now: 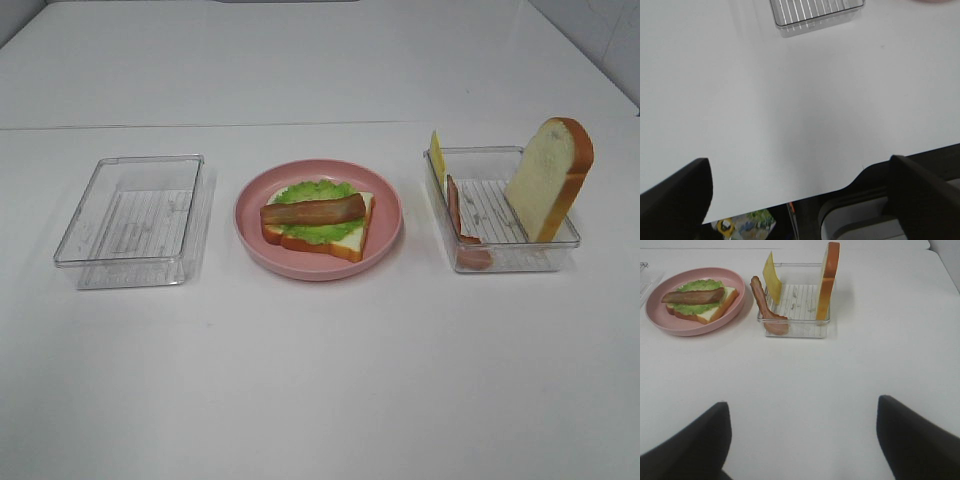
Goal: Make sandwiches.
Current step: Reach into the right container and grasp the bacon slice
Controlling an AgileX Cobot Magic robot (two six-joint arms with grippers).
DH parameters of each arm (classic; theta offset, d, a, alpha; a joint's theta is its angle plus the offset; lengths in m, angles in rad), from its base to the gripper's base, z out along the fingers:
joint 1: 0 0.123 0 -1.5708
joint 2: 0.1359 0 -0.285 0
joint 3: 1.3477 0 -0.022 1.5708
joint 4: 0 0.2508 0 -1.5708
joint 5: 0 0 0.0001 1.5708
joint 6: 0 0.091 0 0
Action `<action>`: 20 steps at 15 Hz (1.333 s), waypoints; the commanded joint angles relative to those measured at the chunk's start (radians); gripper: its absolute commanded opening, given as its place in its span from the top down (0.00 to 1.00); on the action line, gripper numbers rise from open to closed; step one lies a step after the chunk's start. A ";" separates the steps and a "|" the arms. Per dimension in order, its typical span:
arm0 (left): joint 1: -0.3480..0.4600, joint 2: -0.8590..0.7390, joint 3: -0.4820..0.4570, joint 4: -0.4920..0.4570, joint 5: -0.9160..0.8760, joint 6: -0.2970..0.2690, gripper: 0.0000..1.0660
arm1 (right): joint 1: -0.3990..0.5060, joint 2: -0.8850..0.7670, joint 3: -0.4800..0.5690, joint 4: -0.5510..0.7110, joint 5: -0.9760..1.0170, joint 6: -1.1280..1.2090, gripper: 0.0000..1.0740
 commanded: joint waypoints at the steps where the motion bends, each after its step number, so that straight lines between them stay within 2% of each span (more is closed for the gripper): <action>1: 0.004 -0.231 0.075 -0.003 0.070 -0.004 0.16 | -0.006 0.002 -0.010 0.000 -0.024 0.001 0.29; 4: 0.004 -0.572 0.160 0.000 0.067 0.000 0.16 | -0.006 0.133 -0.035 0.004 -0.087 0.001 0.29; 7: 0.004 -0.785 0.227 0.000 0.066 0.010 0.16 | -0.006 0.327 -0.106 0.012 -0.185 0.001 0.29; 9: 0.004 -0.876 0.274 -0.001 0.048 0.053 0.16 | -0.006 0.481 -0.193 0.012 -0.229 0.001 0.29; 10: 0.004 -0.875 0.299 0.001 0.039 0.058 0.16 | -0.006 0.515 -0.217 0.012 -0.237 0.001 0.29; 12: 0.004 -0.868 0.348 -0.002 -0.018 0.057 0.16 | -0.006 0.689 -0.309 0.012 -0.257 -0.013 0.29; 13: 0.004 -0.869 0.411 -0.003 -0.113 0.055 0.16 | -0.006 0.864 -0.398 0.016 -0.254 -0.050 0.29; 15: 0.004 -0.868 0.422 -0.001 -0.193 0.056 0.16 | -0.006 0.988 -0.469 0.016 -0.254 -0.053 0.29; 19: 0.004 -0.860 0.440 0.021 -0.169 0.057 0.16 | -0.006 1.222 -0.604 0.025 -0.251 -0.066 0.29; 20: 0.004 -0.860 0.440 0.021 -0.169 0.057 0.16 | -0.006 1.340 -0.675 0.070 -0.250 -0.117 0.29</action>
